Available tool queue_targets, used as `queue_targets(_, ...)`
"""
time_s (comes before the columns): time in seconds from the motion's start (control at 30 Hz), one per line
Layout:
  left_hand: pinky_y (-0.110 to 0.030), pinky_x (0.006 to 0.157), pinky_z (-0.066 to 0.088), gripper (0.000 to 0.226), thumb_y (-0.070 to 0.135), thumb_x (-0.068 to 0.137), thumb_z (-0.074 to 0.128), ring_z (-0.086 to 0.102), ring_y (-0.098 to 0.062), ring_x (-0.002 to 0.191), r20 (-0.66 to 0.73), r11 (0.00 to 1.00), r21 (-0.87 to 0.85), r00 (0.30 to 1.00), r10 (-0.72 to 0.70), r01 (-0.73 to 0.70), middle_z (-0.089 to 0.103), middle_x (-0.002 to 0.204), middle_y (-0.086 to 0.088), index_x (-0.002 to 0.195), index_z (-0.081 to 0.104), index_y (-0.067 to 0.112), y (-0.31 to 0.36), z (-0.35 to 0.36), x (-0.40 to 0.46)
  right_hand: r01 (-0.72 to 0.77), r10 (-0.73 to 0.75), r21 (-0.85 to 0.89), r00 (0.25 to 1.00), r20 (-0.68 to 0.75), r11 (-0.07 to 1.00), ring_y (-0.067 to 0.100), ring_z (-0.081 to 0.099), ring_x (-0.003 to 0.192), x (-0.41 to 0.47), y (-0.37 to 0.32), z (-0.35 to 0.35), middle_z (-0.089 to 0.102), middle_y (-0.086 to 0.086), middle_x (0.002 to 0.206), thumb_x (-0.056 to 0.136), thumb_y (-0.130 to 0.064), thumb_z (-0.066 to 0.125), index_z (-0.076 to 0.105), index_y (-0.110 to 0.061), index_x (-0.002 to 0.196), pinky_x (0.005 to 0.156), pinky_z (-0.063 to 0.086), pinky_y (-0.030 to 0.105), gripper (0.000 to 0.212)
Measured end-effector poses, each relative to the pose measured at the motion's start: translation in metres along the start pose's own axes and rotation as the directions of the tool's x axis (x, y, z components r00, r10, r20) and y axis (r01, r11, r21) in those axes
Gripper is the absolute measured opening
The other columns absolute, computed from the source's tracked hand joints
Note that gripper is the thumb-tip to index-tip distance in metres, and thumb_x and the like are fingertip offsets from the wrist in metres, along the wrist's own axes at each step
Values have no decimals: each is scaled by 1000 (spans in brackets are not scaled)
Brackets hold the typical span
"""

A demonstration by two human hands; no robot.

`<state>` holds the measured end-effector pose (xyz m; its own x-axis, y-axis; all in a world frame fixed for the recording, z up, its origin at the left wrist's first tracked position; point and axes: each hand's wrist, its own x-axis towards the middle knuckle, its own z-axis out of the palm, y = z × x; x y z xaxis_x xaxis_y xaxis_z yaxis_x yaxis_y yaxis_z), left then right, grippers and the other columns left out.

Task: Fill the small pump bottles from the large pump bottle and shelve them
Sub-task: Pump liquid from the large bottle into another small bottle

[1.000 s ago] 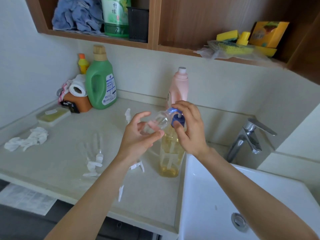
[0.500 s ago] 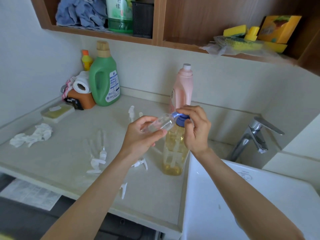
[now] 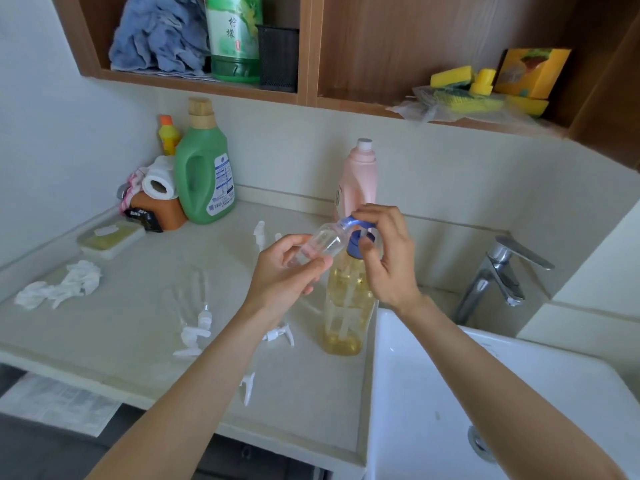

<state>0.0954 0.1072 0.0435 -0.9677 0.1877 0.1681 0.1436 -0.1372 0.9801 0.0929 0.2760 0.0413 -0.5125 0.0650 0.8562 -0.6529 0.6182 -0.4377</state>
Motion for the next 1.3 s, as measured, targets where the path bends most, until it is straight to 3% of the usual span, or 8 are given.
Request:
queue_targets(0.1, -22, 48, 42, 29, 5, 78, 75, 52, -14, 55, -15, 1000, 4, 1000, -23, 23, 65, 68, 11, 104, 62, 8, -7, -2, 1, -24, 24, 6, 1000, -7, 1000, 25, 54, 99, -11, 5, 11, 54, -2, 105, 78, -12, 42, 62, 3, 98, 81, 48, 44, 32)
queue_targets(0.33, -20, 46, 42, 21, 5, 80, 73, 51, -14, 53, -53, 996, -19, 995, -85, 84, 63, 74, 6, 98, 62, 10, -11, 2, -1, -16, 17, -24, 1000, 7, 1000, 19, 50, 92, -14, 1, 10, 55, 4, 98, 69, -11, 37, 61, 3, 95, 83, 39, 23, 38)
queue_targets(0.47, -20, 49, 45, 36, 9, 80, 73, 53, -17, 59, -31, 996, -23, 996, -85, 84, 61, 86, -1, 114, 61, 7, -6, 0, -1, 16, -10, -65, 996, 86, 998, 26, 53, 94, -5, -4, -2, 60, 9, 103, 71, -13, 38, 63, 0, 103, 85, 42, 28, 42)
queue_targets(0.67, -20, 52, 47, 41, 11, 81, 74, 55, -17, 62, -31, 998, -38, 998, -56, 54, 61, 92, -5, 119, 59, 7, -3, 1, 1, -19, 17, 15, 992, 122, 1000, 16, 58, 104, 8, -9, -15, 62, 7, 111, 83, -16, 41, 67, -1, 106, 89, 46, 24, 38)
queue_targets(0.8, -23, 54, 45, 36, 11, 82, 72, 55, -18, 62, -42, 996, -64, 997, -69, 67, 59, 88, -1, 115, 60, 7, -9, 4, -1, -35, 35, -5, 996, 77, 999, 26, 54, 115, -5, -3, -4, 59, 11, 116, 97, -40, 39, 64, 1, 113, 97, 43, 34, 51)
queue_targets(0.93, -23, 52, 44, 26, 9, 82, 72, 53, -19, 59, -50, 993, -77, 994, -99, 95, 58, 84, 0, 106, 61, 6, -17, 3, 1, -15, 14, -19, 1000, -15, 1000, 23, 54, 107, -13, -2, 9, 53, -4, 112, 99, -51, 30, 63, -1, 107, 92, 42, 35, 61)
queue_targets(1.23, -25, 58, 43, 11, 12, 85, 70, 49, -13, 56, 57, 983, -58, 984, -171, 174, 54, 80, -6, 96, 67, 11, -16, -1, -4, -31, 35, -96, 999, 38, 995, 12, 49, 106, -15, -4, 6, 61, 8, 106, 80, -22, 44, 65, -2, 104, 94, 35, 21, 38)
queue_targets(1.3, -34, 65, 40, 26, 22, 80, 71, 48, -14, 56, 129, 987, -17, 980, -155, 158, 53, 83, -12, 99, 68, 5, -12, -4, -9, -17, 25, -106, 997, 78, 994, 17, 51, 110, -11, -6, -2, 61, 7, 112, 79, -21, 45, 65, -5, 110, 97, 37, 26, 40)
